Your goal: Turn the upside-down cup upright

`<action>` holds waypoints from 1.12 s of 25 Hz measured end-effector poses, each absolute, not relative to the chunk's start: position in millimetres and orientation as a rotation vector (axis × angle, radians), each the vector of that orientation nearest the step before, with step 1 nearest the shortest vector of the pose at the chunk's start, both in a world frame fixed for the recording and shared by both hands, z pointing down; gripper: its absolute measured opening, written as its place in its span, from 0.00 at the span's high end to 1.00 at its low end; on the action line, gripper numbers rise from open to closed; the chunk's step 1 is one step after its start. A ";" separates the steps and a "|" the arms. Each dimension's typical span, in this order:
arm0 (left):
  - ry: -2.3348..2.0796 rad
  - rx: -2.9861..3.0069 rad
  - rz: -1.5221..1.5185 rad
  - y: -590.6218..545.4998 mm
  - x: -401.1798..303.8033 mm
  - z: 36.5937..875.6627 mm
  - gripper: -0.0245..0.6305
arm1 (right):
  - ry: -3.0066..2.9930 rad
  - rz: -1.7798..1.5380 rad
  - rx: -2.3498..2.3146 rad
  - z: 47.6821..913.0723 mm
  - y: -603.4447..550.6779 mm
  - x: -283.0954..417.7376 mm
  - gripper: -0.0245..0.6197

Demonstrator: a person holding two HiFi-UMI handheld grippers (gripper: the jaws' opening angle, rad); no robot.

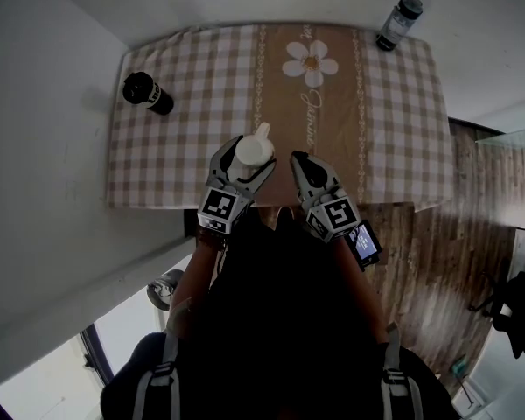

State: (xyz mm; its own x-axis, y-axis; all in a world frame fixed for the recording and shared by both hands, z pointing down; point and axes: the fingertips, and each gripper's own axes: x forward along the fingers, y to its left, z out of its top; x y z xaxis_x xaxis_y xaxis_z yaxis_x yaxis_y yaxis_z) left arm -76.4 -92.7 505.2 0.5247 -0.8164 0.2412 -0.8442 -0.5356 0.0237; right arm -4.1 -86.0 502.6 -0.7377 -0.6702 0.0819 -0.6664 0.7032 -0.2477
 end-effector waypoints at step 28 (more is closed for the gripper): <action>-0.872 2.903 0.123 -35.1 -36.9 481.0 0.38 | 2.739 -0.632 -0.933 494.9 -74.3 -5.1 0.84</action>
